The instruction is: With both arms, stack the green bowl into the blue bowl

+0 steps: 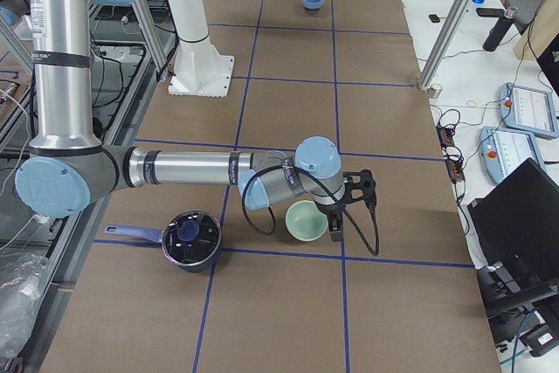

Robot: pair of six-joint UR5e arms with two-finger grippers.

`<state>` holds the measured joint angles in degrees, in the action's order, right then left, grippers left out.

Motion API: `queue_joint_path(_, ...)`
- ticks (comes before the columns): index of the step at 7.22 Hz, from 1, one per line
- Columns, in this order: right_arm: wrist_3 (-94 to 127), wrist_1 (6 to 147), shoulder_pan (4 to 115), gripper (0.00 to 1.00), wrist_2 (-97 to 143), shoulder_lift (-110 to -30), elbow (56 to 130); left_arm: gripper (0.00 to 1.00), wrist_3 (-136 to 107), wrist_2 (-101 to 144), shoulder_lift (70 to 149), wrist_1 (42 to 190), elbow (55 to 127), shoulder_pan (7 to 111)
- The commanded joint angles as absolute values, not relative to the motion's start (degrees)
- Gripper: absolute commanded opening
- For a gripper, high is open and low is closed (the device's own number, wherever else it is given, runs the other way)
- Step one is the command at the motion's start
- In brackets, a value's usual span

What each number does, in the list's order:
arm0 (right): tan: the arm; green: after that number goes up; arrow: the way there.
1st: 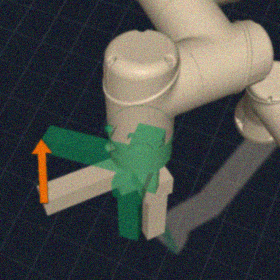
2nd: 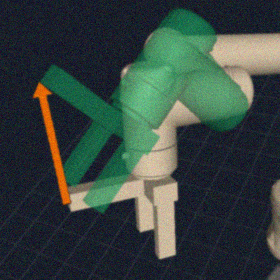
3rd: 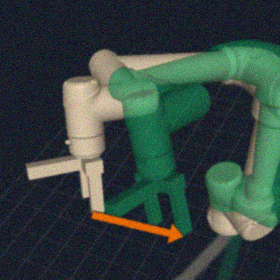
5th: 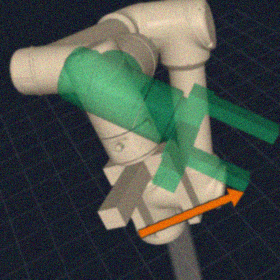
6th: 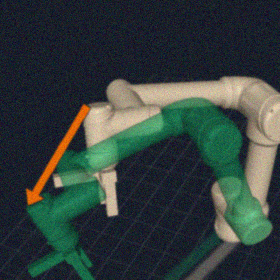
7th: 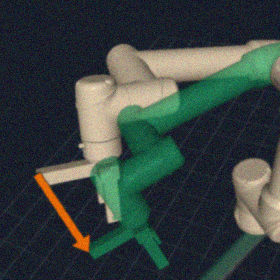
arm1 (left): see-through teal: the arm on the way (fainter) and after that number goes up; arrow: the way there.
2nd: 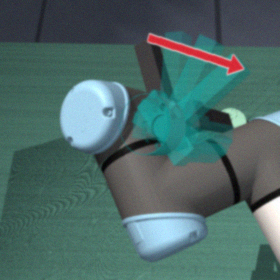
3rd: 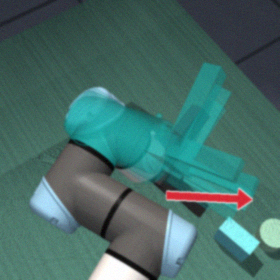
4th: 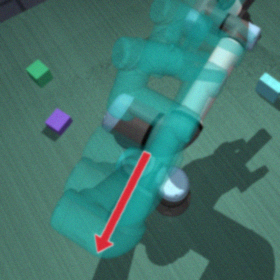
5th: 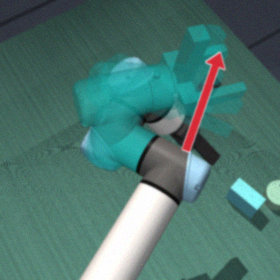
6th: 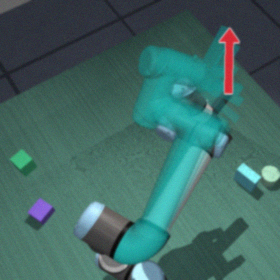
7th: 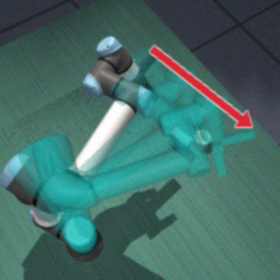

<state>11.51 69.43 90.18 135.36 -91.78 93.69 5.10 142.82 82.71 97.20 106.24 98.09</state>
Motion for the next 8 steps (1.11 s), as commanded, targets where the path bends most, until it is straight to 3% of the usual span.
queue_joint_path(1,11.51,69.43,90.18,1.0,135.35,-91.84,93.6,0.98,5.1,142.82,82.71,97.21,106.26,98.09)
queue_joint_path(5,13.26,69.52,86.41,0.99,133.59,-90.26,94.39,0.98,-1.88,142.82,83.05,99.21,106.61,97.21)
queue_joint_path(8,17.49,64.99,81.22,1.0,133.86,-93.07,94.04,0.98,-16.3,138.45,83.06,114.37,102.77,85.9)
